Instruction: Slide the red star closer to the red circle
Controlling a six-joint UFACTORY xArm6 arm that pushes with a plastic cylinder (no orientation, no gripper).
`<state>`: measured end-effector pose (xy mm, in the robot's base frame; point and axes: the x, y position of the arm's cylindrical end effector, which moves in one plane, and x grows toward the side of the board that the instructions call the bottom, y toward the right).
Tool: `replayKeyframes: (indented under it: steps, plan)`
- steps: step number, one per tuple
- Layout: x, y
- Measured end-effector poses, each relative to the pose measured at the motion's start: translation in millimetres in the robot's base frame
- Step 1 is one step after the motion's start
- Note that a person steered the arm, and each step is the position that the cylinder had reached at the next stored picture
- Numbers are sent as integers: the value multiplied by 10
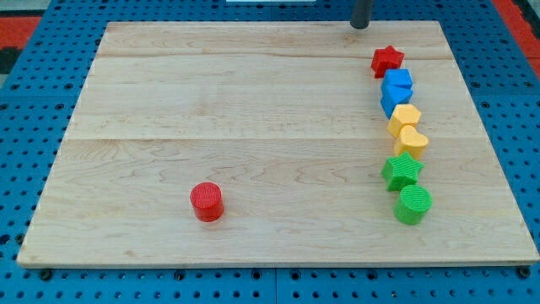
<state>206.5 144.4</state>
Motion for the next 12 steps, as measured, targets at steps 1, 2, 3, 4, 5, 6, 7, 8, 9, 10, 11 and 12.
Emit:
replayKeyframes:
  steps: [1,2,3,4,5,6,7,8,9,10,11,12]
  plan:
    - [172,-452]
    - [347,-1046]
    - [225,-500]
    - [91,376]
    - [624,632]
    - [1045,60]
    - [1334,-575]
    - [1929,-574]
    - [1942,-602]
    - [1972,-84]
    - [2635,-226]
    - [3006,-929]
